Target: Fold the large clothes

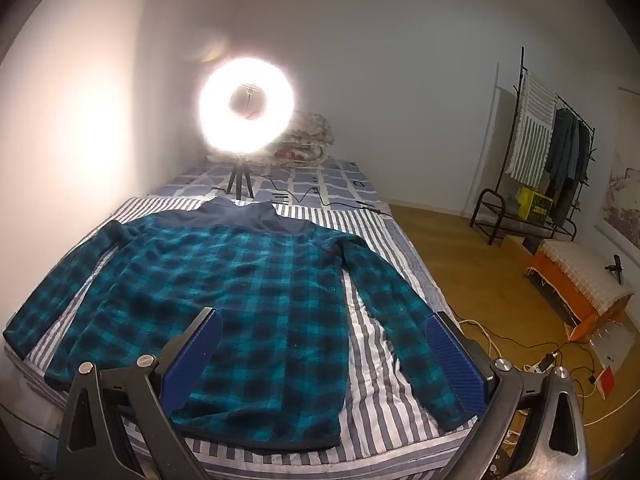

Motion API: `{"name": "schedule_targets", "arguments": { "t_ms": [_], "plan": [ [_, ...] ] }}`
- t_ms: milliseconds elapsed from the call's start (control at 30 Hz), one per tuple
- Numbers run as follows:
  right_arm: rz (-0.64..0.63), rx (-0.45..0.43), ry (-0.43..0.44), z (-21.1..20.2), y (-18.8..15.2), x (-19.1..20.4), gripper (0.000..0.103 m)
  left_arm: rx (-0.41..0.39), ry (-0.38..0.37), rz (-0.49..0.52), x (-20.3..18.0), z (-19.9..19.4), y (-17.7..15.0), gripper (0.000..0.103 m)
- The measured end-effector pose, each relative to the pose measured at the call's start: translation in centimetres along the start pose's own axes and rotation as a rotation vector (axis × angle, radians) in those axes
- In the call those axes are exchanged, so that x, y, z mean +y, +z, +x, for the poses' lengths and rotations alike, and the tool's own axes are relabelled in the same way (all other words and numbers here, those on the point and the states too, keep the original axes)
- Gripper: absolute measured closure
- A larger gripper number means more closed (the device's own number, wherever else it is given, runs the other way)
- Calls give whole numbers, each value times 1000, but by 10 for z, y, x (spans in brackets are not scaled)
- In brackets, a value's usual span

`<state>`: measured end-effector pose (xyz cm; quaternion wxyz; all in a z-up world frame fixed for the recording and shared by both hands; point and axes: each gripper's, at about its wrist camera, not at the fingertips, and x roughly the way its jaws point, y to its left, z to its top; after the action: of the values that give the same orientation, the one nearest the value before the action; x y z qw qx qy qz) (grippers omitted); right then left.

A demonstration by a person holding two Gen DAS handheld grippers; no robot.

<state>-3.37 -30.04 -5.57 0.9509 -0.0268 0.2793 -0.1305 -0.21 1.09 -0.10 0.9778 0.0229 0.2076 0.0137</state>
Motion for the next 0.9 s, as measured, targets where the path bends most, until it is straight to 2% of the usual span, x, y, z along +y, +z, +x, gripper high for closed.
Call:
{"name": "schedule_targets", "arguments": {
  "t_ms": [900],
  "plan": [
    [-9,8,1,1,0,5,0,-8,1,-4,7,0,4,0]
  ]
}}
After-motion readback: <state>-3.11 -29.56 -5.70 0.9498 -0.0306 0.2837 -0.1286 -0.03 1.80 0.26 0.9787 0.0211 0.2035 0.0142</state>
